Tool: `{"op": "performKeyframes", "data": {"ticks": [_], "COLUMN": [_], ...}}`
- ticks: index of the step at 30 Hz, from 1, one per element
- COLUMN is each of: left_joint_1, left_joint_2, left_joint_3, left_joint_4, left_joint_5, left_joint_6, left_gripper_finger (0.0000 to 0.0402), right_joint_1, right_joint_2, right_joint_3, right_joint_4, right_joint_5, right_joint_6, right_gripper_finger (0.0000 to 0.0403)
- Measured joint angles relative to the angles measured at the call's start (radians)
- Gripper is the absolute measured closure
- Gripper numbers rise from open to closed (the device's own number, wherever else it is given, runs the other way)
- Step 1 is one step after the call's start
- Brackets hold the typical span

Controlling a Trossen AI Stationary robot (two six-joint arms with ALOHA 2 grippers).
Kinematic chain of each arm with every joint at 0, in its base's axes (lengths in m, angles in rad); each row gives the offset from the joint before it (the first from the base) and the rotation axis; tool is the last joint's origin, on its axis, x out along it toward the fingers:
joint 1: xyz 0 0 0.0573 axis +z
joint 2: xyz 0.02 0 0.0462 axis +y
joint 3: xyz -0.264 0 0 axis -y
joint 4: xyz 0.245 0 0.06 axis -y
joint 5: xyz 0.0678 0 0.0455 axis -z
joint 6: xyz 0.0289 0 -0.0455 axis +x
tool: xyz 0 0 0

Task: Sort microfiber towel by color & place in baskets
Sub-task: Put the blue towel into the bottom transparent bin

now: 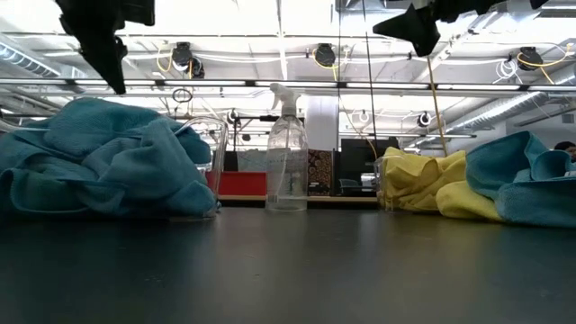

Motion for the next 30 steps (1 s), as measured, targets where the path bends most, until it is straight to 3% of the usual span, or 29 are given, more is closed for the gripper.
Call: {"op": "performKeyframes", "data": {"ticks": [11, 16, 19, 24, 26, 30], "left_joint_1": [0.025, 0.025, 0.025, 0.025, 0.025, 0.031], "left_joint_2": [0.085, 0.178, 0.216, 0.256, 0.275, 0.305], "left_joint_3": [0.000, 0.000, 0.000, -0.001, -0.001, -0.045], "left_joint_4": [0.224, 0.221, 0.218, 0.204, 0.185, 0.192], "left_joint_5": [-0.040, 0.015, 0.076, 0.088, 0.087, 0.074], "left_joint_6": [0.100, 0.132, 0.148, 0.157, 0.175, 0.180], "left_gripper_finger": [0.0126, 0.0201, 0.0263, 0.0376, 0.0392, 0.0383], "right_joint_1": [-0.008, -0.008, -0.008, -0.011, -0.013, -0.013], "right_joint_2": [0.018, 0.016, 0.016, 0.016, 0.016, 0.016], "right_joint_3": [0.001, 0.001, 0.001, 0.001, 0.001, 0.001], "right_joint_4": [-0.026, -0.050, -0.046, -0.040, -0.039, -0.040], "right_joint_5": [-0.010, -0.011, -0.010, 0.005, 0.020, 0.020], "right_joint_6": [-0.007, -0.005, -0.004, -0.043, -0.050, -0.067], "right_gripper_finger": [0.0122, 0.0122, 0.0122, 0.0122, 0.0122, 0.0122]}}
